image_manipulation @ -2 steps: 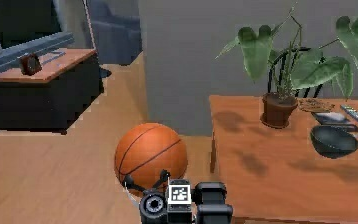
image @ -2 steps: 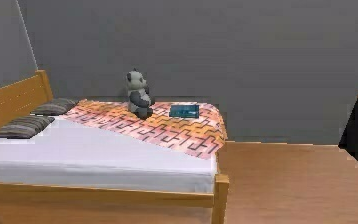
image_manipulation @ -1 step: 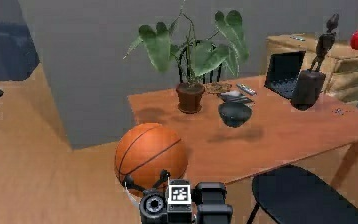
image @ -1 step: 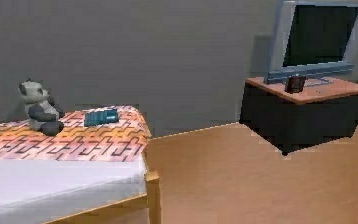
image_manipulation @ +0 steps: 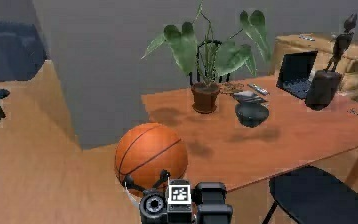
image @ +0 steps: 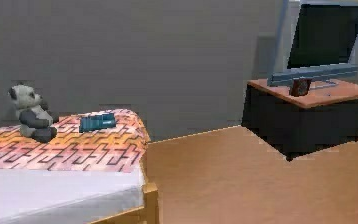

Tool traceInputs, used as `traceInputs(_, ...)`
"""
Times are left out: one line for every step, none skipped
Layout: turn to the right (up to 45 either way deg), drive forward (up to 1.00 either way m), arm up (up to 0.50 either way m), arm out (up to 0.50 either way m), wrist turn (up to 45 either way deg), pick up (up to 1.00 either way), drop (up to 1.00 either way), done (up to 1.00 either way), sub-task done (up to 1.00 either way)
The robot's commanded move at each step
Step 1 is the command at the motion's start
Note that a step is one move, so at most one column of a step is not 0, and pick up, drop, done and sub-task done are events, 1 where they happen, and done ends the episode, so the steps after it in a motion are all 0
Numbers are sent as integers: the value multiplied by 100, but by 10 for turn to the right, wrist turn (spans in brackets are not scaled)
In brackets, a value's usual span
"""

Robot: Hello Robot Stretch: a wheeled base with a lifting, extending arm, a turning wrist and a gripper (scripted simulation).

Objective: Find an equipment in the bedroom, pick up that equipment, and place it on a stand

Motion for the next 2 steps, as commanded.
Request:
traceInputs(390, 0, 0, 0, 0, 0, 0, 0, 0)
traceInputs(0, 100, 0, 0, 0, 0, 0, 0, 0)
